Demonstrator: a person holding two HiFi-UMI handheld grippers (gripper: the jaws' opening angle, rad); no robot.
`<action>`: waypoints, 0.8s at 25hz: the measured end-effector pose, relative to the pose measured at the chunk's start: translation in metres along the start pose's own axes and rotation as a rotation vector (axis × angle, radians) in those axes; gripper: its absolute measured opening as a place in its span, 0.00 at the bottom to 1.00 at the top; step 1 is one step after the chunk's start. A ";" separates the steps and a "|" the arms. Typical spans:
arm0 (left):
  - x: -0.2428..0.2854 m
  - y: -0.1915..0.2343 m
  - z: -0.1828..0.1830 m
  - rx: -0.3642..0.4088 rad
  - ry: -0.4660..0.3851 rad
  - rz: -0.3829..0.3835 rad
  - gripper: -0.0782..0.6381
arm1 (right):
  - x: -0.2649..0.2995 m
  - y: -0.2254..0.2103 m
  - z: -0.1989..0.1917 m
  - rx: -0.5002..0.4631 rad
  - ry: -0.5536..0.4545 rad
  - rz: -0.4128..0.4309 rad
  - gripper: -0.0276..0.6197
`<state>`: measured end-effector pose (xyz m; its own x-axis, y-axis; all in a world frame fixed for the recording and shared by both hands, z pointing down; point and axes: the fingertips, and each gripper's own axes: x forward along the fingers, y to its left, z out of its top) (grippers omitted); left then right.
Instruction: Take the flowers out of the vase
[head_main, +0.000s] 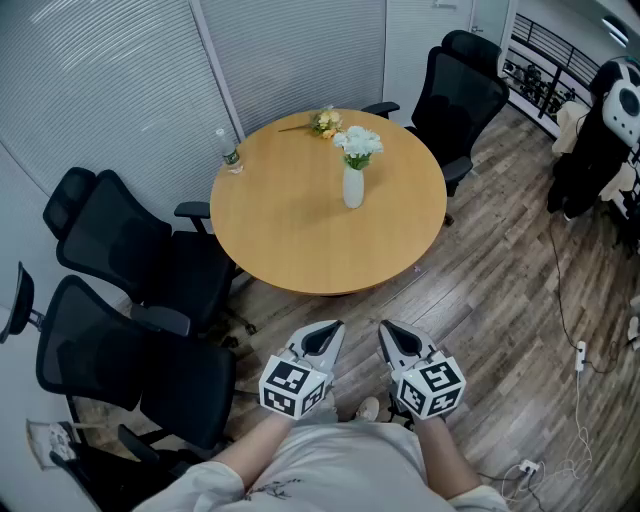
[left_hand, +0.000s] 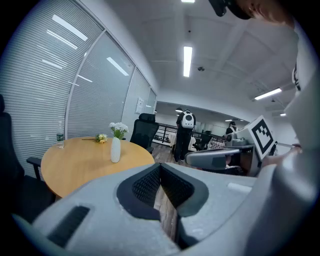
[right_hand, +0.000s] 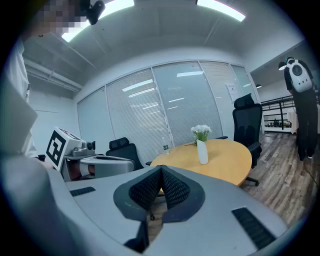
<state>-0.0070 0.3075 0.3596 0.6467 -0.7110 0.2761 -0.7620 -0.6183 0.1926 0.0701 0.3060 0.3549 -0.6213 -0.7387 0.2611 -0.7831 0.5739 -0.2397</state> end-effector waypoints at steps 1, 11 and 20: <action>0.000 0.000 0.000 0.001 -0.002 -0.002 0.12 | 0.000 0.001 0.000 0.000 -0.001 -0.001 0.05; -0.007 0.003 0.001 0.005 -0.008 -0.014 0.12 | 0.004 0.012 0.000 -0.008 -0.003 -0.006 0.05; -0.014 0.016 0.002 0.016 -0.007 -0.038 0.12 | 0.012 0.015 0.003 0.075 -0.042 -0.038 0.05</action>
<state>-0.0282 0.3076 0.3571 0.6757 -0.6891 0.2618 -0.7360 -0.6505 0.1876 0.0509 0.3045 0.3521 -0.5879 -0.7748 0.2324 -0.8012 0.5180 -0.2997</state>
